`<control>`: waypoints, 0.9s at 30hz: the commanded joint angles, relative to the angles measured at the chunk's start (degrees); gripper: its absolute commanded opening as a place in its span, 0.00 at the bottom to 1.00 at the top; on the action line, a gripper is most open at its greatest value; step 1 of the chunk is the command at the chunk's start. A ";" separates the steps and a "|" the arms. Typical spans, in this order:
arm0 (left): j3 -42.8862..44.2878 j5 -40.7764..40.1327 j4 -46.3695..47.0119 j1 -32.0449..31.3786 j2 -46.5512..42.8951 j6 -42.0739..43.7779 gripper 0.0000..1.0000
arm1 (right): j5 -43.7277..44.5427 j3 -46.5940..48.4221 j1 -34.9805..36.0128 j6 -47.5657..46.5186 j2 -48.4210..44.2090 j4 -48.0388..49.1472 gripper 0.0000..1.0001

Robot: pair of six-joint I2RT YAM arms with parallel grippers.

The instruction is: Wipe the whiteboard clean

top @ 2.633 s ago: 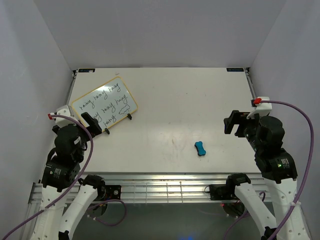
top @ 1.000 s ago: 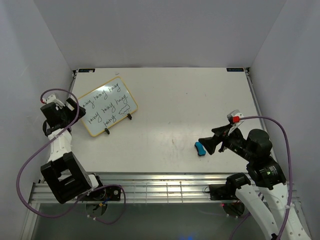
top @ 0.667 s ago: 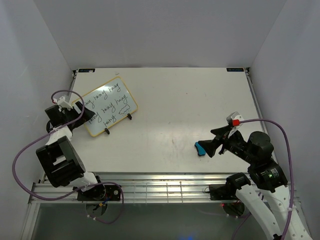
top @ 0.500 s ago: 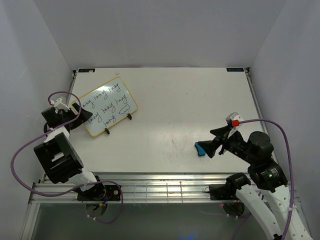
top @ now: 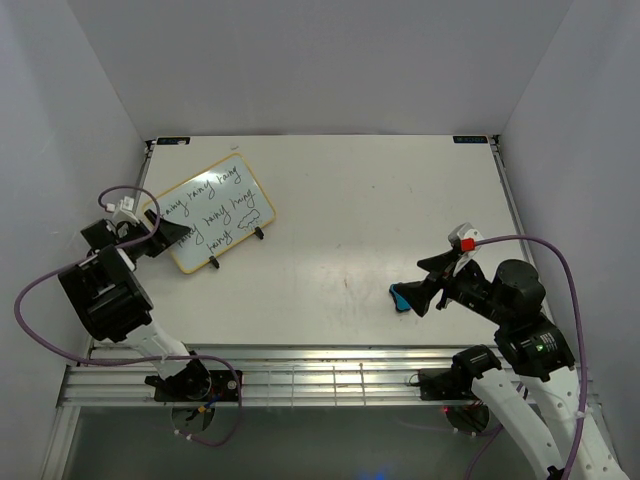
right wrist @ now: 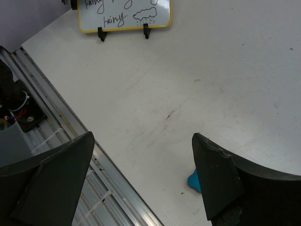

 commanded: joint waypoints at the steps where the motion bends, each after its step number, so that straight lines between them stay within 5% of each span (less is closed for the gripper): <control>1: 4.06 5.82 3.57 1.67 0.98 -1.45 0.87 | -2.42 2.62 0.36 -0.55 0.87 1.21 0.90; 27: 6.80 14.35 11.04 4.13 8.11 -7.52 0.64 | -3.21 1.83 0.27 -0.46 1.23 1.82 0.90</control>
